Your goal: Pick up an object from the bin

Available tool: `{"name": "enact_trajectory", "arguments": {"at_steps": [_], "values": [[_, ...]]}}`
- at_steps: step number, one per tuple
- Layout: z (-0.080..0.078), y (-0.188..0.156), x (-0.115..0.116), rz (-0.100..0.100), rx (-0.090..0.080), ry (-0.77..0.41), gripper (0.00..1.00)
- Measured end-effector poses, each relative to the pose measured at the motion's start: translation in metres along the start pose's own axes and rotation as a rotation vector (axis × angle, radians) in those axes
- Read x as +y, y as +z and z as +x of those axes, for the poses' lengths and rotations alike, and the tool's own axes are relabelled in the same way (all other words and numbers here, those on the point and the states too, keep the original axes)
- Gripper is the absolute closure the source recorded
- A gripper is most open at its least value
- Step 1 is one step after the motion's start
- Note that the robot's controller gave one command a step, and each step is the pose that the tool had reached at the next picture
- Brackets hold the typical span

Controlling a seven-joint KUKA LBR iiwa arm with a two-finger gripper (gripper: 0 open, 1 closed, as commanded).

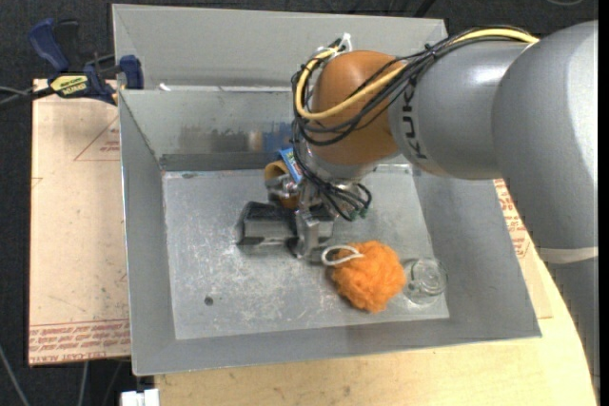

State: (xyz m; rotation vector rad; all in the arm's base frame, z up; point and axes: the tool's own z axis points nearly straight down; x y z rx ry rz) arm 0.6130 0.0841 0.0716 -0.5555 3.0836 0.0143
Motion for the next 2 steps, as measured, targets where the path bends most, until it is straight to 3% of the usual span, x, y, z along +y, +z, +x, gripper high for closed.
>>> {"name": "enact_trajectory", "arguments": {"at_steps": [1, 2], "values": [[0.0, 0.0, 0.0, 0.0, 0.0, 0.0, 1.0], [0.0, -0.181, -0.017, 0.001, -0.005, 0.069, 1.0]]}}
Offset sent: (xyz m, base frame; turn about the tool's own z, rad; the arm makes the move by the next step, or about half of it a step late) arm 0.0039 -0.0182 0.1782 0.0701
